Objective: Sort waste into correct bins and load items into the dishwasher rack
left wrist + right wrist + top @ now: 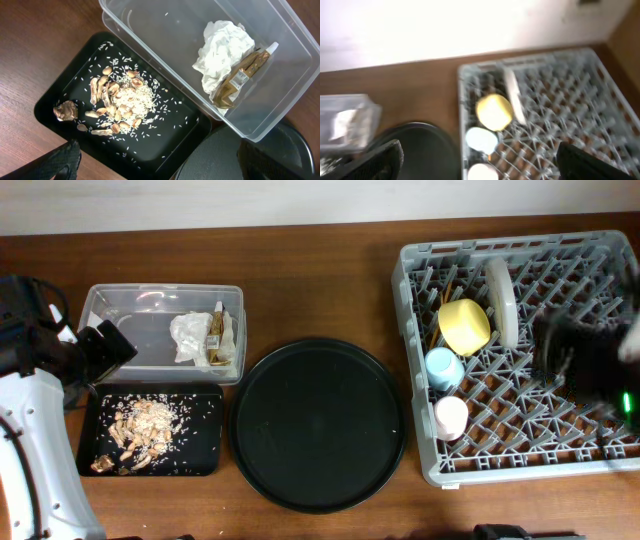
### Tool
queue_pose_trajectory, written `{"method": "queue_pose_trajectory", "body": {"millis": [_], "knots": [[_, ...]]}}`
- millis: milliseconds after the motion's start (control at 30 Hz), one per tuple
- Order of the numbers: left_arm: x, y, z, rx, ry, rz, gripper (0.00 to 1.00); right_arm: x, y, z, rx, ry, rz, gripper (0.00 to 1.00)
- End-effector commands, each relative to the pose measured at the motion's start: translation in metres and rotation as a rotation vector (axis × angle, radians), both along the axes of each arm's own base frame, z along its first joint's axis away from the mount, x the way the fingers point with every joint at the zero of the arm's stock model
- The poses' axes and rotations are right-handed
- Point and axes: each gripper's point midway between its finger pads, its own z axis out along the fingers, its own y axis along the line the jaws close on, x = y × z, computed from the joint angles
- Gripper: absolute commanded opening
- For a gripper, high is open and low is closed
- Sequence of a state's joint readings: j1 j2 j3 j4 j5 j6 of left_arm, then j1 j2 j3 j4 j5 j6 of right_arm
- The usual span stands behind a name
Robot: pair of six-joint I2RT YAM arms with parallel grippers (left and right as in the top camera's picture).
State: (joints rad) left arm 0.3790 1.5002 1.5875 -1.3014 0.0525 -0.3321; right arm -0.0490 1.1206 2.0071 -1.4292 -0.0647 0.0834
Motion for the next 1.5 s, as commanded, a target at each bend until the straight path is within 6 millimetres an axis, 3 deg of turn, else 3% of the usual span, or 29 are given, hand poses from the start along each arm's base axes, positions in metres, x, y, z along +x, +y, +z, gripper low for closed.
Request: {"method": "queue_pose_trajectory", "body": {"millis": [0, 67, 233, 367, 467, 633, 767, 867, 967, 1067, 1167, 1300, 1467], "knots": [[0.0, 0.0, -0.002, -0.005, 0.007, -0.002, 0.99, -0.043, 0.029, 0.023, 0.01, -0.119, 0.142, 0.99], [0.0, 0.0, -0.002, -0.005, 0.007, -0.002, 0.99, -0.083, 0.037, 0.037, 0.022, -0.219, 0.226, 0.99], [0.0, 0.0, -0.002, -0.005, 0.007, -0.002, 0.99, -0.151, 0.029, 0.05, 0.047, -0.389, 0.272, 0.99], [0.0, 0.0, -0.002, -0.005, 0.007, -0.002, 0.99, -0.183, 0.02, 0.026, 0.044, -0.445, 0.243, 0.99], [0.0, 0.0, -0.002, -0.005, 0.007, -0.002, 0.99, -0.186, 0.018, 0.001, 0.042, -0.482, 0.22, 0.99], [0.0, 0.0, -0.002, -0.005, 0.007, -0.002, 0.99, -0.141, 0.021, -0.043, 0.032, -0.61, 0.162, 0.99], [-0.001, 0.0, -0.002, -0.005, 0.007, -0.002, 0.99, -0.079, 0.024, -0.077, 0.025, -0.728, 0.13, 0.99], [0.0, 0.0, -0.002, -0.005, 0.007, -0.002, 0.99, -0.037, 0.023, -0.113, 0.017, -0.776, 0.109, 0.99], [0.0, 0.0, -0.002, -0.005, 0.007, -0.002, 0.99, -0.011, 0.026, -0.152, 0.016, -0.793, 0.121, 0.99], [0.0, 0.0, -0.002, -0.005, 0.007, -0.002, 0.99, 0.003, 0.027, -0.183, 0.016, -0.798, 0.121, 0.99], [0.0, 0.0, -0.002, -0.005, 0.007, -0.002, 0.99, 0.012, 0.028, -0.22, 0.017, -0.687, 0.121, 0.99], [0.0, 0.0, -0.002, -0.005, 0.007, -0.002, 0.99, 0.011, 0.028, -0.305, 0.021, -0.349, 0.12, 0.99], [0.0, 0.0, -0.002, -0.005, 0.007, -0.002, 0.99, 0.01, 0.027, -0.307, 0.021, -0.337, 0.119, 0.99]]}}
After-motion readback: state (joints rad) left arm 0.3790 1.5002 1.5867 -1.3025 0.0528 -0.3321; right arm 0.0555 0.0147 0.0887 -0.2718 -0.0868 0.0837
